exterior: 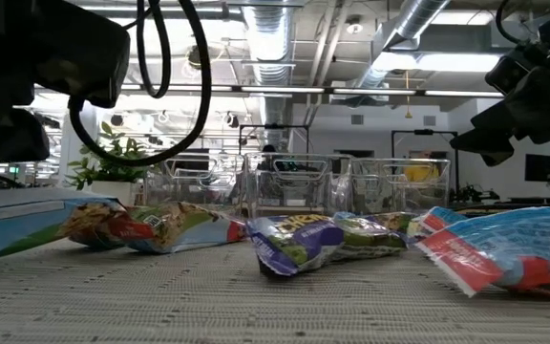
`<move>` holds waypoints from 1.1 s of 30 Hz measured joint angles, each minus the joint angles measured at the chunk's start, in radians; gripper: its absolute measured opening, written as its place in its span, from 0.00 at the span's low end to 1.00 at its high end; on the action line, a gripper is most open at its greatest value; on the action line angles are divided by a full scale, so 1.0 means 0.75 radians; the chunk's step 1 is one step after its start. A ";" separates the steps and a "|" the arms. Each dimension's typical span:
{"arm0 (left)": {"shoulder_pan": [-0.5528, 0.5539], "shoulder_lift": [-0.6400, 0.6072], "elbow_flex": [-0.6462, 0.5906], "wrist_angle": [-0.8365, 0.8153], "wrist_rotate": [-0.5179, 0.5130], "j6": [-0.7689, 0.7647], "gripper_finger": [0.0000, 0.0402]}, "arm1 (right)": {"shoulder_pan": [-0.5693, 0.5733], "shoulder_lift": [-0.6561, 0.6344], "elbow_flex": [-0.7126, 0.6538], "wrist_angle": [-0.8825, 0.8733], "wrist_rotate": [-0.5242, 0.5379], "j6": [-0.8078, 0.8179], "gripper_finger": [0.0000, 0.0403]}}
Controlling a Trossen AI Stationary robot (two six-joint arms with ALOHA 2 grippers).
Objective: Pick and place Granola Bars by type
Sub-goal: Put the orange granola bar into the left transparent bin
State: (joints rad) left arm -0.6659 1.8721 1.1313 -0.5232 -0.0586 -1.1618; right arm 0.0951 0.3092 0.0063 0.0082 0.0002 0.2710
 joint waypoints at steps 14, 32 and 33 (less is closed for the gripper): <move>0.006 -0.277 0.000 0.051 -0.242 0.080 0.09 | 0.000 0.000 0.000 0.000 0.000 0.000 0.56; 0.112 -0.792 0.003 0.110 -0.621 0.231 0.09 | 0.000 0.000 0.000 0.000 0.000 0.000 0.56; 0.118 -0.806 0.003 0.093 -0.631 0.231 0.09 | 0.000 0.000 0.000 0.000 0.000 0.000 0.56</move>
State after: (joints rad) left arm -0.5774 1.2674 1.1336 -0.4534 -0.5320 -0.9882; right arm 0.0952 0.3090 0.0063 0.0082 0.0002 0.2710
